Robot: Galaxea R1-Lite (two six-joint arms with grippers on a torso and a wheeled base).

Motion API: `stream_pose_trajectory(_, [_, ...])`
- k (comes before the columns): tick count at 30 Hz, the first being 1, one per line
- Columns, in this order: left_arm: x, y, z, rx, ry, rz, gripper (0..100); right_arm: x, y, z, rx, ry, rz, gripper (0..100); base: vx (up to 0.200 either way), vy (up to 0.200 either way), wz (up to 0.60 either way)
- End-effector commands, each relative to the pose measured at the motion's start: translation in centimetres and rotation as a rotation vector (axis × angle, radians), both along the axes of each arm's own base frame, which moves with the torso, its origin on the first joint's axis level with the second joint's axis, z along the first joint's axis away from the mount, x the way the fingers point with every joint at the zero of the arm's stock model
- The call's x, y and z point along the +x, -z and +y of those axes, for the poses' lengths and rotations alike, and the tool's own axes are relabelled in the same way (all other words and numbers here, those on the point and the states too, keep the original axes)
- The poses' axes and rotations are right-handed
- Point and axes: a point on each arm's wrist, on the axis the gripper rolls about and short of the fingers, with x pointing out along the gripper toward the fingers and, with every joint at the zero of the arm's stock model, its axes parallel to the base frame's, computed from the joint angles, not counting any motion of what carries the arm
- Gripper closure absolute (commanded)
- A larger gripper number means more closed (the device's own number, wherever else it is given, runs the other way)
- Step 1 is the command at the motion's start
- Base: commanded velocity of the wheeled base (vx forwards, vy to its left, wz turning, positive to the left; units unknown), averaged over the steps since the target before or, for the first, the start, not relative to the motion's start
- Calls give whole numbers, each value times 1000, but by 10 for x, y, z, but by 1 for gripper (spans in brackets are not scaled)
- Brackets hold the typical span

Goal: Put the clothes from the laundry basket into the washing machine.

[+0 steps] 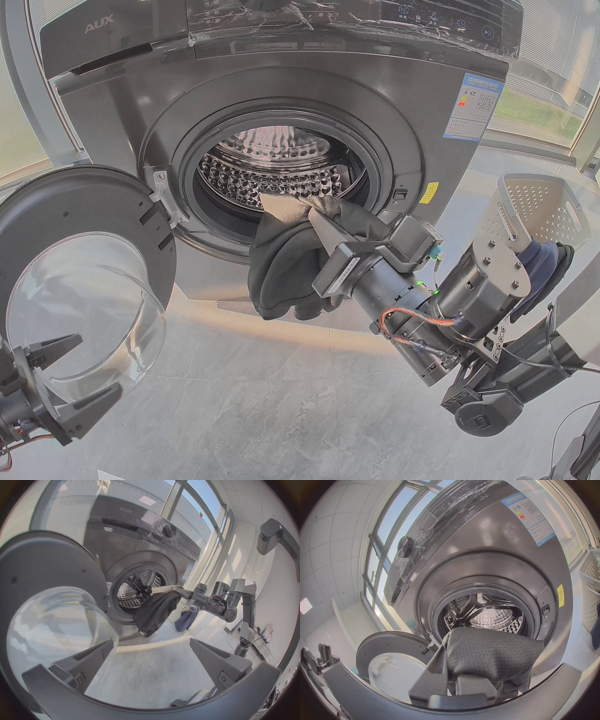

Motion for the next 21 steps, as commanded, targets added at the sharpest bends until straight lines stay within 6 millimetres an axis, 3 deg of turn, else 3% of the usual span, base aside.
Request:
stream_pose_trajectory(1, [65, 11, -36, 53, 182, 157, 0, 10, -7, 6, 54, -2, -6, 100, 0, 0, 0])
stream_pose_trajectory(10, [112, 31, -76, 53, 257, 173, 0, 14, -9, 0, 68, 24, -1, 100, 0, 0, 0])
stream_pose_trajectory(21, [152, 58, -107, 30, 286, 166, 0, 11, -10, 0, 76, 17, 3, 100, 0, 0, 0])
